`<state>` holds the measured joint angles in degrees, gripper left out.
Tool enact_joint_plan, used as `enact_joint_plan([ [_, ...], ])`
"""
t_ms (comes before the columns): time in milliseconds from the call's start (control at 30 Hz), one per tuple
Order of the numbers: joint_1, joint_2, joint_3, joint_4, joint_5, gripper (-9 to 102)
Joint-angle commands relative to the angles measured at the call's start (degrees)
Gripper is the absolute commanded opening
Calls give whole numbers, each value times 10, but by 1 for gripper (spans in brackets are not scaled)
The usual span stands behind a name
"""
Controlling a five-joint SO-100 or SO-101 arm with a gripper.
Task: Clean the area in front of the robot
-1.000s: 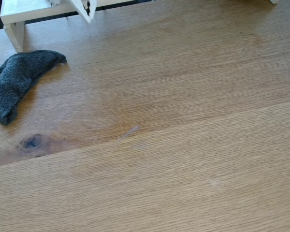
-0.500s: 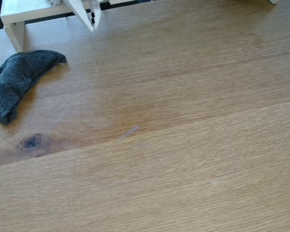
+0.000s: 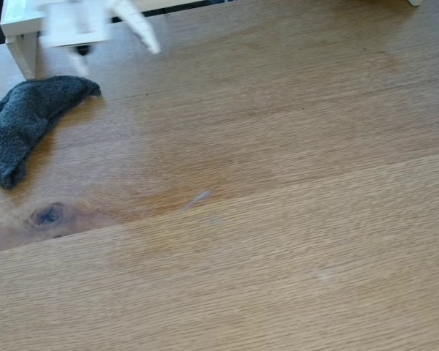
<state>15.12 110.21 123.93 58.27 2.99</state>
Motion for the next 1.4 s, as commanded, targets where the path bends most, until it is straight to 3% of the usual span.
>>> enact_joint_plan([
  [0, 178, -62, -70, -12, -11, 43],
  [167, 280, -164, -27, -13, -82, 42],
  [333, 300, -233, 25, -132, -146, 38],
  [500, 303, -321, 39, -250, -189, 25],
  [633, 316, -388, 39, -318, -236, 0],
  [800, 313, -367, 39, -323, -243, 0],
  [1000, 192, -186, 39, -301, -221, 0],
  [1367, -208, 30, 48, -87, -139, 0],
])
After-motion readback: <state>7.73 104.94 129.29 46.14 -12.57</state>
